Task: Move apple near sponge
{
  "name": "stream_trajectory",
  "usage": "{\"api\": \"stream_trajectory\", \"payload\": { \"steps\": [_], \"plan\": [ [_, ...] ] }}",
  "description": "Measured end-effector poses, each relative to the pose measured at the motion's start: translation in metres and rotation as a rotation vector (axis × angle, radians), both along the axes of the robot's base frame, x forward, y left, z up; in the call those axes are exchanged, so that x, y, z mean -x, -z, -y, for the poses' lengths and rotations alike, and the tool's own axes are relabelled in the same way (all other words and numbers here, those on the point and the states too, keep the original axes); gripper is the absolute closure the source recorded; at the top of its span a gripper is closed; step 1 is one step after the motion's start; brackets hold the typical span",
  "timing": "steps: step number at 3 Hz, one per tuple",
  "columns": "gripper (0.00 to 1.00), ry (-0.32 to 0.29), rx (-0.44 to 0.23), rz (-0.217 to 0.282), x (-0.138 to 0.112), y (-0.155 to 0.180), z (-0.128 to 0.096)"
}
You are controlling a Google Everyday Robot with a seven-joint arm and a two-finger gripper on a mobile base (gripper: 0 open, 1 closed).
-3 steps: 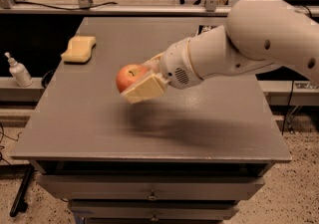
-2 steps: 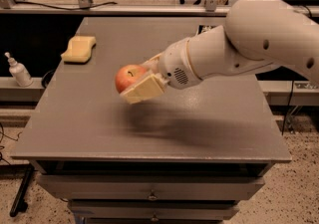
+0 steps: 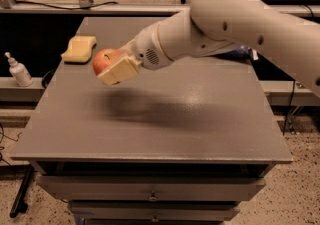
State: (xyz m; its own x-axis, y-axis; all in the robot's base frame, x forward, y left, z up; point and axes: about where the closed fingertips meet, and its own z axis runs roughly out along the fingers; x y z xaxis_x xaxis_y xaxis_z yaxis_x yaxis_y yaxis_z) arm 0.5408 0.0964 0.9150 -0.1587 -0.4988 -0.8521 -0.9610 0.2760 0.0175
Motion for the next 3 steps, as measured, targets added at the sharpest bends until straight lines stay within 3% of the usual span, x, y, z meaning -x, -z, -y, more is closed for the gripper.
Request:
{"api": "stream_trajectory", "payload": {
  "steps": [1,3],
  "plan": [
    [1.00,0.008,0.000,0.045,-0.044,-0.005,-0.030],
    [1.00,0.041,0.019,0.103,-0.111,-0.003,-0.066]
  ]
}}
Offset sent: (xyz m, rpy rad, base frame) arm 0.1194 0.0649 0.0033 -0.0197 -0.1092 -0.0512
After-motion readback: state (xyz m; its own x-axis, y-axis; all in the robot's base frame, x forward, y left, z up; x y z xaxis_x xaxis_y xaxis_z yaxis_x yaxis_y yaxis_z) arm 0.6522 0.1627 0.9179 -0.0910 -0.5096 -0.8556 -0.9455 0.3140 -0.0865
